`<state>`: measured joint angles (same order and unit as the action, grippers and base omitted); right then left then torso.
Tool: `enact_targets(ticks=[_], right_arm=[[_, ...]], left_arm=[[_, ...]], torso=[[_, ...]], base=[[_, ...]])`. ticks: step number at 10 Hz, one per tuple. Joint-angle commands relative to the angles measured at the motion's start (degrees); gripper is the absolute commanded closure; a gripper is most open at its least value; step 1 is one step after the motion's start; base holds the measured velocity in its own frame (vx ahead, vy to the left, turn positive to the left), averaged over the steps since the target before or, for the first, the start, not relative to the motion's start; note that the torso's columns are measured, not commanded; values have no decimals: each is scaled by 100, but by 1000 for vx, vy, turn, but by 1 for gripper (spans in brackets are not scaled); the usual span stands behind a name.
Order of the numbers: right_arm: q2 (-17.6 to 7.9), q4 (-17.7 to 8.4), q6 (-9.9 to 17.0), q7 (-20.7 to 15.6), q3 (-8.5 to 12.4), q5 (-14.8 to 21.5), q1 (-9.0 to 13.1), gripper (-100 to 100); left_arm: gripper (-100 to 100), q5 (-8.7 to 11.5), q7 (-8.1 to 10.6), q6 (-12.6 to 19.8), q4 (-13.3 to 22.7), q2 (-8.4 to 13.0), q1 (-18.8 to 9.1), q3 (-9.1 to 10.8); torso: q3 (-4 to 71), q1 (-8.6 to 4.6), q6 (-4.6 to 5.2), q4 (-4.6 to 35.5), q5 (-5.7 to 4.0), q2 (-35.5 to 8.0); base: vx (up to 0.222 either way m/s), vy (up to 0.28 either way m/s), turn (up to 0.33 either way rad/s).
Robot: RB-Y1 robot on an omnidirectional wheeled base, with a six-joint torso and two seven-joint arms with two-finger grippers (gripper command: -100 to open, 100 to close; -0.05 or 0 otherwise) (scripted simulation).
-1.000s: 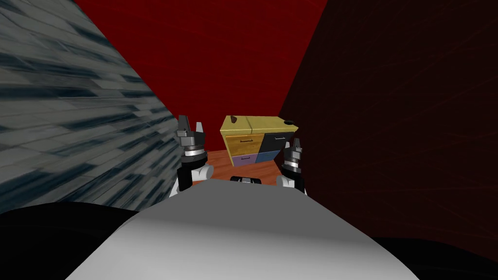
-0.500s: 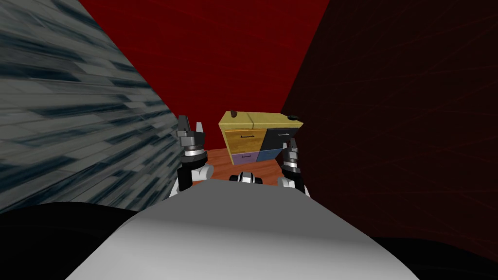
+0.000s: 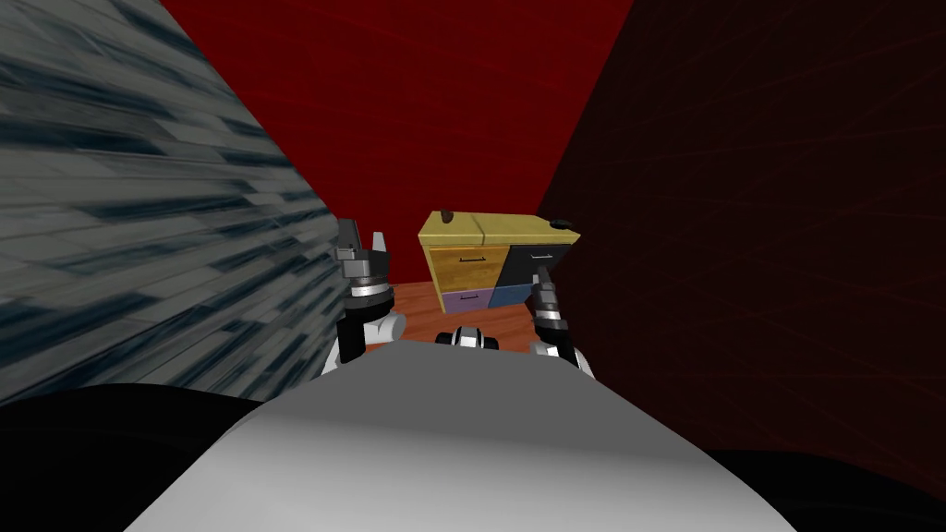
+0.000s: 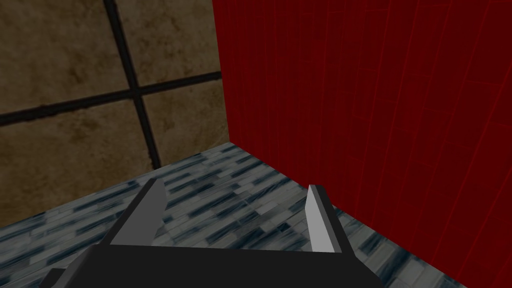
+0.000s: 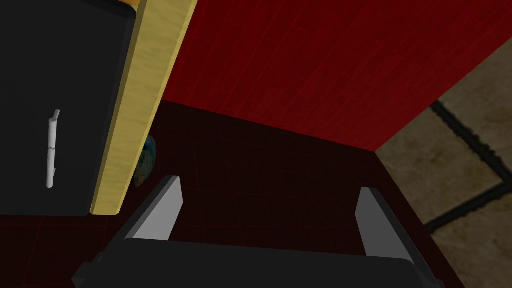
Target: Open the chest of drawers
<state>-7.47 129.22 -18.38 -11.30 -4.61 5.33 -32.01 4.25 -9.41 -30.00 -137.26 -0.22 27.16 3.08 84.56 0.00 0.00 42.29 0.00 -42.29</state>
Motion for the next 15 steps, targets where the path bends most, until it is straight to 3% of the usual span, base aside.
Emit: enact_targets(ticks=[1, 4, 7, 9, 12, 14, 15], right_arm=[[-138, 3, 215, -105, -67, 405, -58, -100], [-210, 11, 355, -185, -126, 856, -121, -100], [-316, 31, 663, -362, -258, 1399, -262, -100], [-316, 31, 663, -362, -258, 1631, -262, -100], [-383, 55, 1003, -556, -404, 2192, -415, -100], [-383, 55, 1003, -556, -404, 2482, -415, -100], [-404, 66, 1183, -656, -480, 2683, -492, -100]], left_arm=[[0, 0, 0, 0, 0, 0, 0, 0], [0, 0, 0, 0, 0, 0, 0, 0], [0, 0, 0, 0, 0, 0, 0, 0], [0, 0, 0, 0, 0, 0, 0, 0], [0, 0, 0, 0, 0, 0, 0, 0], [0, 0, 0, 0, 0, 0, 0, 0], [0, 0, 0, 0, 0, 0, 0, 0]], torso=[[1, 0, 1, 0, 0, 1], [1, 1, 0, 0, 0, 1], [0, 0, 1, 0, 0, 0], [0, 0, 1, 0, 0, 1], [1, 1, 1, 0, 1, 2], [1, 1, 1, 0, 1, 1], [0, -4, 1, 0, -1, -1]], base=[[6, 16, 45], [5, 13, 36], [6, 14, 48], [4, 11, 9], [9, 16, 53], [5, 13, 16], [7, 11, 56]])
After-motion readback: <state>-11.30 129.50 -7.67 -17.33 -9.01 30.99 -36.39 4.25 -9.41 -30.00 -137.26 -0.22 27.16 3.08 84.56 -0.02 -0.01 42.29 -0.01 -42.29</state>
